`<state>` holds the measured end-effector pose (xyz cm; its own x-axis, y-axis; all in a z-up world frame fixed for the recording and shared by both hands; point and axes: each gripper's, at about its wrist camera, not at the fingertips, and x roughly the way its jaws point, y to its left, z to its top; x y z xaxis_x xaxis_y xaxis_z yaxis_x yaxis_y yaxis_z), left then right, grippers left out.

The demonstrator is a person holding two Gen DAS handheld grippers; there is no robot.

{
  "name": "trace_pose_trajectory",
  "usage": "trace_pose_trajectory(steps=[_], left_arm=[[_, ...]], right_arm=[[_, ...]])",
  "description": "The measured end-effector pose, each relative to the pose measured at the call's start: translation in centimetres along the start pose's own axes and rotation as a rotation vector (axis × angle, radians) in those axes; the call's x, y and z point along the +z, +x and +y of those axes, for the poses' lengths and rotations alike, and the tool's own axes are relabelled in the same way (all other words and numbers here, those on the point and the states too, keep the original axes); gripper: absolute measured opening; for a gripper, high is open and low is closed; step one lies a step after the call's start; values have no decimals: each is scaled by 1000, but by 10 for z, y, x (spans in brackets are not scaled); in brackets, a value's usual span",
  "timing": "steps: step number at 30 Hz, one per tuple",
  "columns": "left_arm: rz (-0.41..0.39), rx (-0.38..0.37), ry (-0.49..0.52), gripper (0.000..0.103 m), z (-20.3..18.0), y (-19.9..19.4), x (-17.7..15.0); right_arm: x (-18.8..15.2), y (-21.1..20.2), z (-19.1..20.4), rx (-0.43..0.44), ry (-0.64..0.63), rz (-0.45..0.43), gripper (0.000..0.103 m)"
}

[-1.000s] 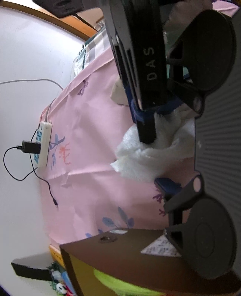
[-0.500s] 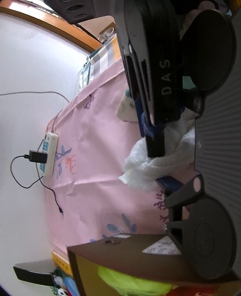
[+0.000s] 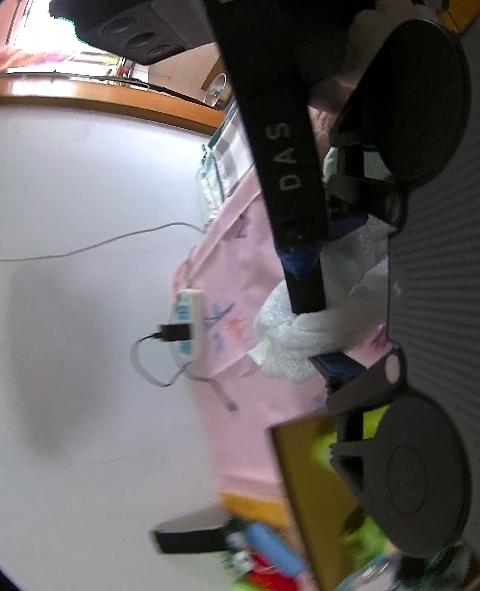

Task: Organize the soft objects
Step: 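Grasp the white towel with the right gripper and lift it, then carry the white towel into the cardboard box and open the right gripper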

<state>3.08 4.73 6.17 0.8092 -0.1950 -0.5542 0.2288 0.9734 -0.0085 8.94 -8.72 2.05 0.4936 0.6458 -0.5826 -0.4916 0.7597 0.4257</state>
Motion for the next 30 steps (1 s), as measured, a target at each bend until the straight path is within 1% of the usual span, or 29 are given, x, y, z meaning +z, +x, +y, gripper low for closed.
trace_pose_trajectory(steps=[3,6,9,12,14,17,19,21,25,27,30], left_arm=[[-15,6,49,60,21,-19,5],[-11,4,80,60,46,-32,7],[14,0,123,60,72,-39,3],[56,-28,132,60,97,-38,-3],[99,-57,122,60,115,-31,-9],[153,-94,115,60,133,-22,-19],[183,-109,118,60,141,-15,-26],[205,-126,128,60,146,-9,-34],[261,-168,112,61,156,7,-46],[278,-178,102,62,158,13,-49],[303,-189,100,64,157,18,-53]], right_arm=[[2,4,23,20,9,-45,15],[3,15,43,43,28,-75,15],[1,32,60,58,54,-76,15],[-2,53,74,52,74,-54,16],[-6,67,81,36,94,-31,16],[-13,86,87,4,131,13,16],[-16,96,93,-25,133,42,16],[-20,105,100,-63,117,67,16],[-25,119,105,-133,89,125,16],[-27,122,112,-159,48,131,17],[-27,128,118,-206,-4,164,18]])
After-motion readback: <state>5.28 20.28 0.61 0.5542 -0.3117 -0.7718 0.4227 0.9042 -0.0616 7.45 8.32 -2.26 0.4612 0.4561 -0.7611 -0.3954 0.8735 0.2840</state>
